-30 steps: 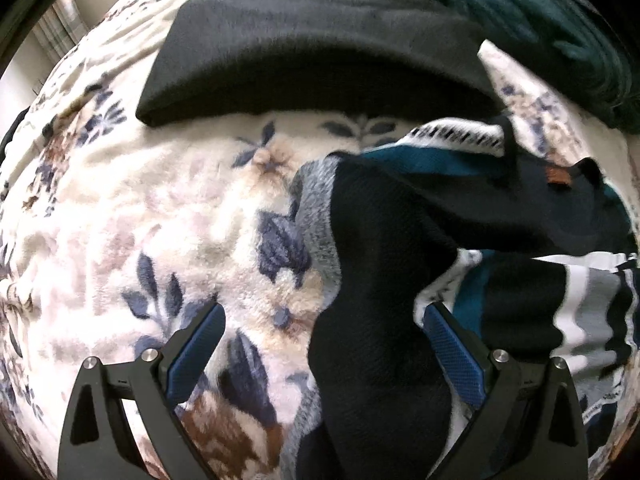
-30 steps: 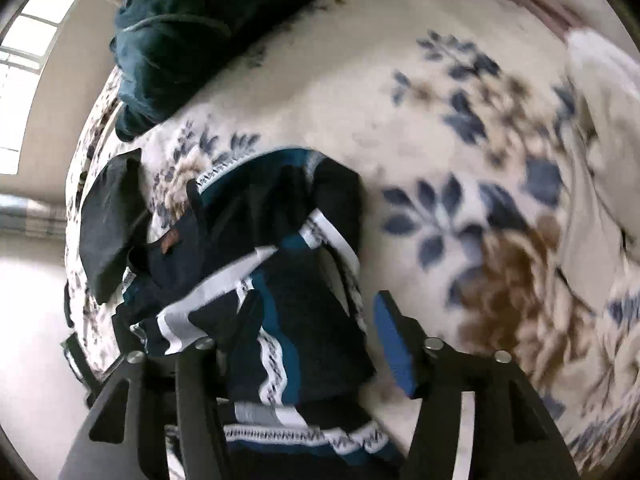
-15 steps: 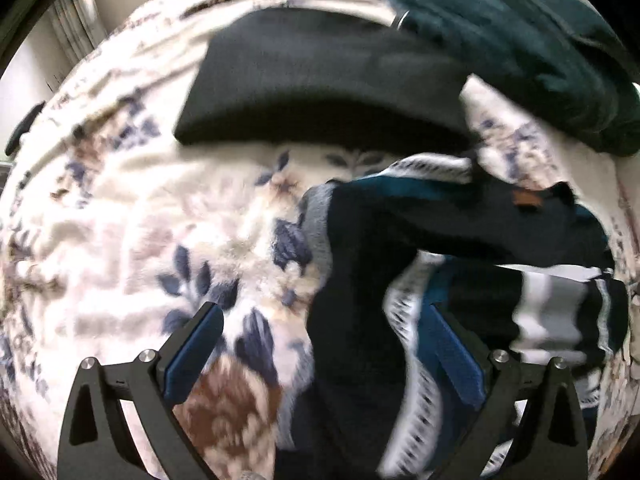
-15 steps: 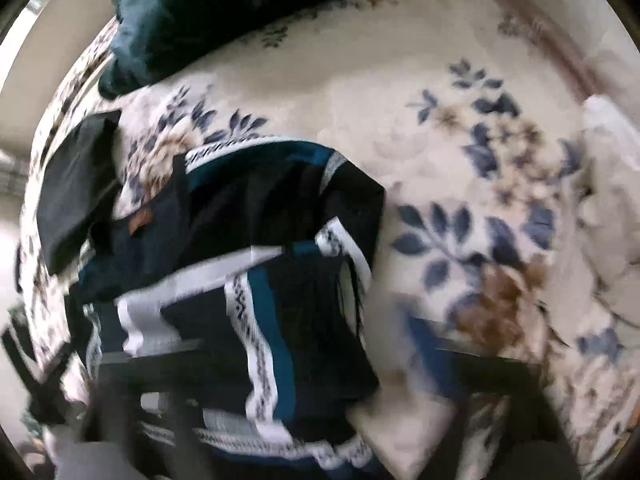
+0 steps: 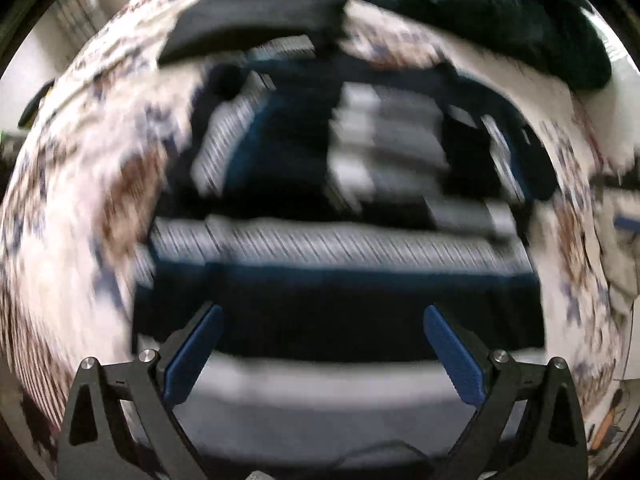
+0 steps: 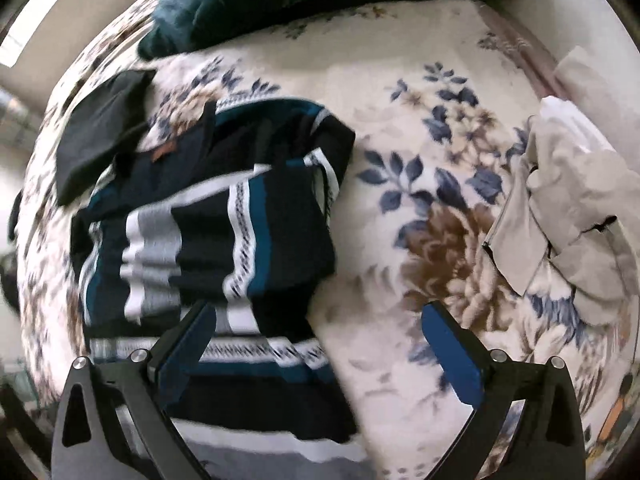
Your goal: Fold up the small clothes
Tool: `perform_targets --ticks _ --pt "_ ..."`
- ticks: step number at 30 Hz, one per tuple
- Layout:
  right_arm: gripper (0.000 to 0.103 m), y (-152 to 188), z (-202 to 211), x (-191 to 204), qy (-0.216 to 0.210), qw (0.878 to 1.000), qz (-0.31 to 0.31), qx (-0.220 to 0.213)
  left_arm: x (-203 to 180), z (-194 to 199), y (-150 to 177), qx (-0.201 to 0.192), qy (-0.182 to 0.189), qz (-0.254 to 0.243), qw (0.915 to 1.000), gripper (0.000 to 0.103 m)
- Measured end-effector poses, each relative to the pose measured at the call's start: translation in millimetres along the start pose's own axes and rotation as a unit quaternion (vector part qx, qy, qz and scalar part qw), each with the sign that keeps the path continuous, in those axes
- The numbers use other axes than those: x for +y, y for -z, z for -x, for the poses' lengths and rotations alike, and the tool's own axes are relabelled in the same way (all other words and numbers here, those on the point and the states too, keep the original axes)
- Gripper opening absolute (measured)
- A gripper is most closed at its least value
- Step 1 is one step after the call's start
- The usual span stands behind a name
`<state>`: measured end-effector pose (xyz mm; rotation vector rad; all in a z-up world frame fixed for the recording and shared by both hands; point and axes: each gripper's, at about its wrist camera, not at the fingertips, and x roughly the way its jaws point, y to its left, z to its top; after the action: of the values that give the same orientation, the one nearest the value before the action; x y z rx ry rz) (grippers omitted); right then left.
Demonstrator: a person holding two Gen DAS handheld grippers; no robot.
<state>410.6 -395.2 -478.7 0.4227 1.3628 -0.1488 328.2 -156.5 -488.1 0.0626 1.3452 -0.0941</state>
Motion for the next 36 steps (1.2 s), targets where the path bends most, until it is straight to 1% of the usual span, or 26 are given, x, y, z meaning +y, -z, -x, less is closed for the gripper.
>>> perform_targets --ticks 2,3,5,6,7,9,13,15,19,22,23,24,26,27,29,31,32,34,36 --pt "0.103 1.2 -2.9 -15.4 -0.023 0.999 0.018 0.018 -35.8 0.3 34.3 0.026 -0.002 0.016 0.9995 0.103" --pt "0.103 1.0 -6.6 -27.5 -0.042 0.998 0.031 0.034 -51.2 0.1 48.0 0.037 0.001 0.023 0.999 0.103" --pt "0.103 -1.3 -12.2 -44.5 -0.065 0.995 0.049 0.054 -87.6 -0.3 79.2 0.054 0.0 0.035 0.9979 0.103" --pt "0.103 -3.9 -16.4 -52.8 -0.087 0.992 0.062 0.065 -102.1 -1.6 90.1 0.061 0.003 0.039 0.9974 0.103" --pt "0.103 -7.0 -20.3 -58.9 -0.099 0.99 0.07 0.07 -120.7 -4.6 104.4 0.069 0.007 0.045 0.9966 0.103" --pt "0.103 -16.9 -31.1 -70.4 -0.132 0.984 0.089 0.081 -145.0 -13.1 120.9 0.083 0.016 0.052 0.9951 0.103" --pt "0.103 -46.2 -69.6 -84.1 -0.213 0.964 0.102 0.119 -186.0 -31.0 142.2 0.108 0.029 0.054 0.9922 0.103" --pt "0.103 -62.8 -91.3 -83.4 -0.244 0.954 0.108 0.136 -202.8 -40.6 147.2 0.112 0.025 0.053 0.992 0.103" --pt "0.103 -84.6 -125.8 -69.5 -0.28 0.939 0.114 0.164 -214.9 -58.4 143.2 0.11 0.017 0.067 0.9916 0.103" --pt "0.103 -92.8 -146.9 -54.7 -0.291 0.931 0.122 0.183 -211.1 -70.0 134.1 0.108 0.006 0.085 0.9904 0.103" --pt "0.103 -93.4 -153.0 -50.0 -0.286 0.93 0.126 0.194 -206.0 -68.6 131.0 0.106 0.005 0.099 0.9894 0.103" --pt "0.103 -93.7 -155.3 -46.9 -0.278 0.929 0.134 0.205 -198.8 -61.7 127.7 0.093 0.01 0.117 0.9888 0.103" --pt "0.103 -93.6 -148.4 -45.7 -0.275 0.924 0.154 0.216 -187.2 -46.5 122.3 0.073 0.006 0.133 0.9884 0.103" --pt "0.103 -92.4 -142.8 -46.3 -0.266 0.923 0.167 0.223 -181.1 -37.9 121.1 0.062 0.001 0.139 0.9883 0.103" --pt "0.103 -87.6 -128.9 -57.0 -0.261 0.918 0.176 0.242 -170.3 -23.4 119.6 0.05 -0.007 0.149 0.9876 0.103" --pt "0.103 -83.5 -113.8 -71.9 -0.251 0.915 0.179 0.261 -163.0 -13.6 118.5 0.04 -0.006 0.157 0.9868 0.103" --pt "0.103 -82.3 -107.7 -77.0 -0.249 0.915 0.18 0.263 -162.8 -11.9 118.3 0.038 -0.008 0.152 0.9877 0.103" --pt "0.103 -82.8 -99.0 -87.0 -0.249 0.917 0.171 0.26 -168.7 -19.0 119.0 0.051 -0.009 0.137 0.9892 0.103" --pt "0.103 -87.9 -100.6 -90.3 -0.25 0.922 0.164 0.247 -185.8 -36.2 121.6 0.073 0.005 0.127 0.9892 0.103"
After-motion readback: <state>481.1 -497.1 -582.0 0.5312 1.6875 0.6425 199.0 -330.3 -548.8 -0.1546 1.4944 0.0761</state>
